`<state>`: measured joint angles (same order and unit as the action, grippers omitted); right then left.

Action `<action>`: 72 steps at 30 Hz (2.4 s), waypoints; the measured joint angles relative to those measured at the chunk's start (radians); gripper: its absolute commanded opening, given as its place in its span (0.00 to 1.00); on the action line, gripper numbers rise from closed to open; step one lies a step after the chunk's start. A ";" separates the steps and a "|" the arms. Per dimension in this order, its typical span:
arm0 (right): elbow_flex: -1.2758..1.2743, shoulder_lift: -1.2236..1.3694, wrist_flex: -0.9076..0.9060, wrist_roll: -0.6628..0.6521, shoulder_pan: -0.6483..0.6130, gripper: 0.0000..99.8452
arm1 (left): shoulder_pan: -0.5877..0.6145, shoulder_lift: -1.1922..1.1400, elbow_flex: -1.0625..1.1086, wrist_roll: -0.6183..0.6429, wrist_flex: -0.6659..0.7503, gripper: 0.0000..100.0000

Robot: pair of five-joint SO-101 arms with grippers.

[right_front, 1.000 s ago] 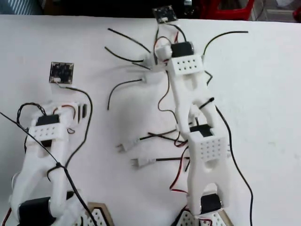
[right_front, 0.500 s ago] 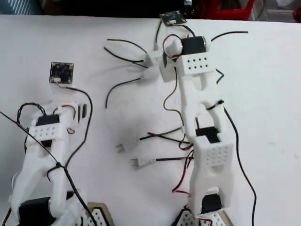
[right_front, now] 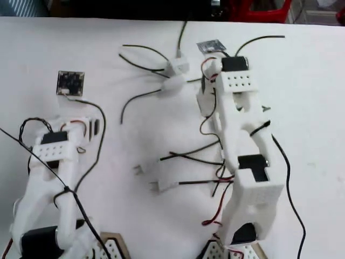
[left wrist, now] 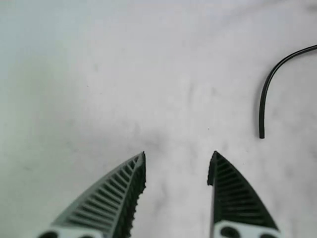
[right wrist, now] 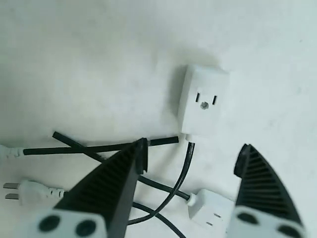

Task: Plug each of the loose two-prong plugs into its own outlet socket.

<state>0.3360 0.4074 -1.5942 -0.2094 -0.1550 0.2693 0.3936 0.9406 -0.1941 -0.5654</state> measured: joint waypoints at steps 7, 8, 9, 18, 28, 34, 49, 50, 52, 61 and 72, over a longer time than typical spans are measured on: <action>-0.009 0.178 0.123 -0.011 0.028 0.27 | 0.000 0.000 0.000 0.000 0.000 0.21; -0.009 0.196 0.133 -0.011 0.032 0.25 | 0.000 0.000 0.000 0.000 0.000 0.21; -0.009 0.207 0.140 -0.011 0.034 0.21 | 0.000 0.000 0.000 0.000 0.000 0.21; 0.008 0.213 0.117 -0.011 0.034 0.02 | 0.000 0.000 0.021 0.000 0.029 0.21; 0.035 -0.029 -0.023 0.127 -0.046 0.02 | 0.000 0.000 0.031 0.000 0.049 0.21; 0.035 -0.098 -0.021 0.456 -0.180 0.02 | 0.000 0.000 0.031 0.000 0.049 0.21; 0.034 0.020 0.152 0.890 -0.356 0.26 | 0.000 0.000 0.031 0.002 0.049 0.21; 0.034 0.020 0.150 0.887 -0.362 0.25 | 0.000 0.000 0.031 0.002 0.049 0.21; 0.034 0.020 0.120 0.865 -0.374 0.24 | 0.000 0.000 0.031 0.002 0.049 0.21; 0.034 -0.044 -0.072 0.822 -0.399 0.24 | 0.000 0.000 0.031 0.002 0.049 0.21; -0.212 -0.114 -0.100 0.816 -0.517 0.24 | 0.000 0.000 0.031 0.002 0.049 0.21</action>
<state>0.1243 0.2938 -1.6939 0.6068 -0.6720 0.2693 0.3936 0.9712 -0.1926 -0.5163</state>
